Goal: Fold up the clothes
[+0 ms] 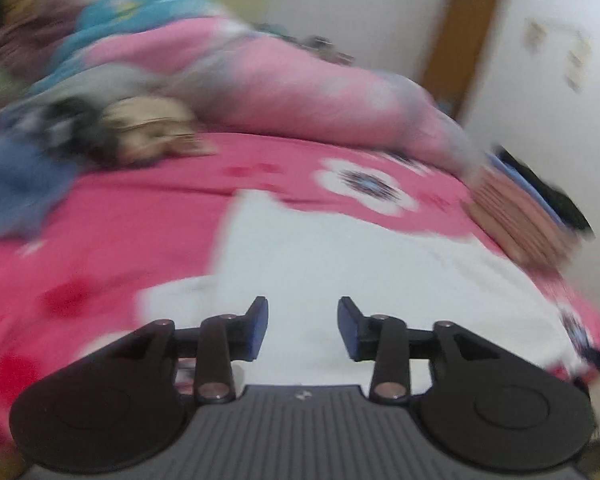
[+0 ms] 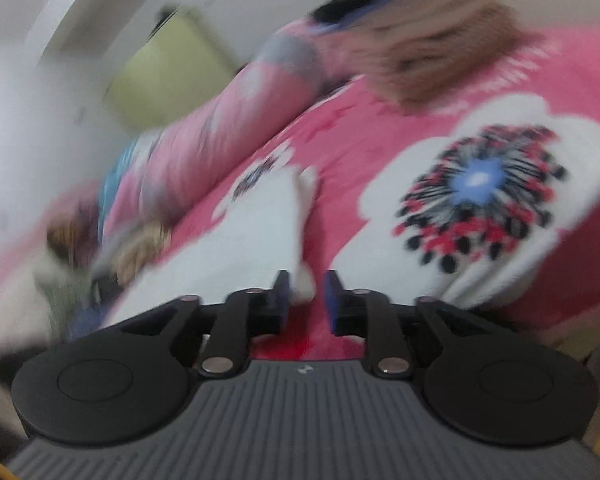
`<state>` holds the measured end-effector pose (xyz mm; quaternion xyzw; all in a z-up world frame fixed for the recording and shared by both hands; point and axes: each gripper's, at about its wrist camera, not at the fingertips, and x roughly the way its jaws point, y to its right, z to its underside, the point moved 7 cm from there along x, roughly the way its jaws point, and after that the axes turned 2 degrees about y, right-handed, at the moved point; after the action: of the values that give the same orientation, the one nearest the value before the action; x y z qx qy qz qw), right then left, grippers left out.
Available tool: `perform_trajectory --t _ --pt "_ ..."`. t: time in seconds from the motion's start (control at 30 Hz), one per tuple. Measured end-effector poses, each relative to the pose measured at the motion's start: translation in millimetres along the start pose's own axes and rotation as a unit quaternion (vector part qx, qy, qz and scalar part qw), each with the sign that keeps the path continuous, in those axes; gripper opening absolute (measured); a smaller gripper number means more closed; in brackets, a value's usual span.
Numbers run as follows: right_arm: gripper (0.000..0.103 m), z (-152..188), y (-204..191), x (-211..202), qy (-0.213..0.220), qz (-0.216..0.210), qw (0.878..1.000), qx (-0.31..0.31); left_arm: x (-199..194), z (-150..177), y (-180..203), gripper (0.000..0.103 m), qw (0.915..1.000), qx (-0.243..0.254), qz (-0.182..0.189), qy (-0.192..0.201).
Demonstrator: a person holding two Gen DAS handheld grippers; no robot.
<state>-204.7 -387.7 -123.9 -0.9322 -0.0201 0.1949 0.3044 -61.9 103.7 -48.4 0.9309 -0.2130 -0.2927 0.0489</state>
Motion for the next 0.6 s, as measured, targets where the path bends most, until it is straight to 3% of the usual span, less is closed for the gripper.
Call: perform_trajectory --t 0.1,0.17,0.23,0.3,0.37,0.47,0.53,0.6 --pt "0.037 9.6 -11.2 5.3 -0.024 -0.017 0.998 -0.053 23.1 8.1 61.7 0.047 0.9946 0.096 0.034 -0.023" --pt "0.039 7.5 -8.5 7.8 -0.015 -0.035 0.999 -0.029 37.7 12.8 111.5 0.05 0.982 0.175 0.063 -0.03" --pt "0.039 0.5 -1.4 10.8 -0.004 -0.049 0.999 0.004 49.4 17.5 163.1 0.055 0.9631 0.247 0.102 -0.029" --pt "0.039 -8.0 5.2 6.4 0.022 -0.066 0.997 0.039 59.5 23.4 217.0 0.058 0.9377 0.315 0.146 -0.022" --pt "0.04 -14.9 14.4 -4.3 0.056 -0.08 0.992 0.073 71.2 34.1 268.7 0.058 0.9067 0.385 0.173 -0.013" --pt "0.041 -16.5 25.9 -19.0 0.093 -0.083 0.987 0.102 84.3 64.0 337.0 0.054 0.8441 0.495 0.206 0.012" --pt "0.041 -14.4 32.5 -29.5 0.11 -0.083 0.984 0.114 91.9 89.4 363.3 0.051 0.8109 0.548 0.206 0.014" --pt "0.041 -11.6 35.7 -36.8 0.119 -0.084 0.982 0.118 105.6 110.4 375.8 0.043 0.7872 0.587 0.19 0.007"
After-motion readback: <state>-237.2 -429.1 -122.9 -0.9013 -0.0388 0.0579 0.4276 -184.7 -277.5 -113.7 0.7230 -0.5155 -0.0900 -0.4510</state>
